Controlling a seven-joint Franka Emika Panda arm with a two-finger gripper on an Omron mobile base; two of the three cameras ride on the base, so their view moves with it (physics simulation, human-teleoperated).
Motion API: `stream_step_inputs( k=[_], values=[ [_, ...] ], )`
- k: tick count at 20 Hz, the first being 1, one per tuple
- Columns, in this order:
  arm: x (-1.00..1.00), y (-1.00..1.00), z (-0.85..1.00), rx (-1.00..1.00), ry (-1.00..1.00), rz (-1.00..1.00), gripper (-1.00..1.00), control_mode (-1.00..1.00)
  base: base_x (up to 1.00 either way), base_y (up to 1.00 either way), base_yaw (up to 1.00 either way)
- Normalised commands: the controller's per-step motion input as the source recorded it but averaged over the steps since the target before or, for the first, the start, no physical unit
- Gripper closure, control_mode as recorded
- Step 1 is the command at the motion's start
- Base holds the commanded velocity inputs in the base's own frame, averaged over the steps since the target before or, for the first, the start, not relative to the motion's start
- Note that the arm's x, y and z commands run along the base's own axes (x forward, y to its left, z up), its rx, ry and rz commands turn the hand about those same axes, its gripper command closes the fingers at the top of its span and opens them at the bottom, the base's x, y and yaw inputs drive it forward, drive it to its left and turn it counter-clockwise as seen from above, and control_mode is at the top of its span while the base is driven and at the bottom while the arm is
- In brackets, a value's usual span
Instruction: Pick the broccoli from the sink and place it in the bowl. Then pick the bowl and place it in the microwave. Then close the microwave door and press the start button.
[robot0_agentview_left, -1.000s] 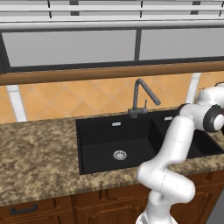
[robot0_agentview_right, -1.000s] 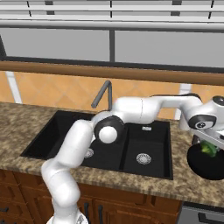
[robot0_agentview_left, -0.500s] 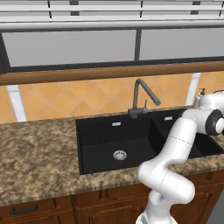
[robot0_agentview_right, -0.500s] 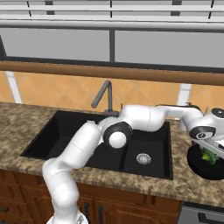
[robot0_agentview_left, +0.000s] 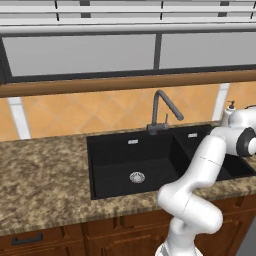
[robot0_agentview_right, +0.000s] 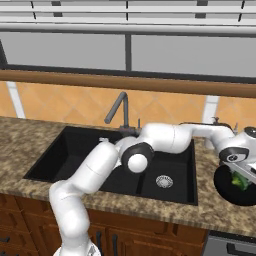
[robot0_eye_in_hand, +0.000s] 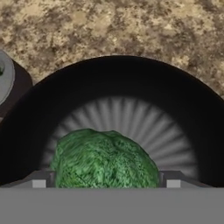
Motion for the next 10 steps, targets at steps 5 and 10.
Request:
stream_step_inputs(
  k=[5,10],
  values=[
    [-0.01,0.15,0.08,0.0,-0.01,-0.04,-1.0,-1.0,0.0,0.0,0.0],
    [-0.09,0.39,0.29,-0.01,-0.07,0.01,-1.0,-1.0,0.0,0.0,0.0]
  ],
)
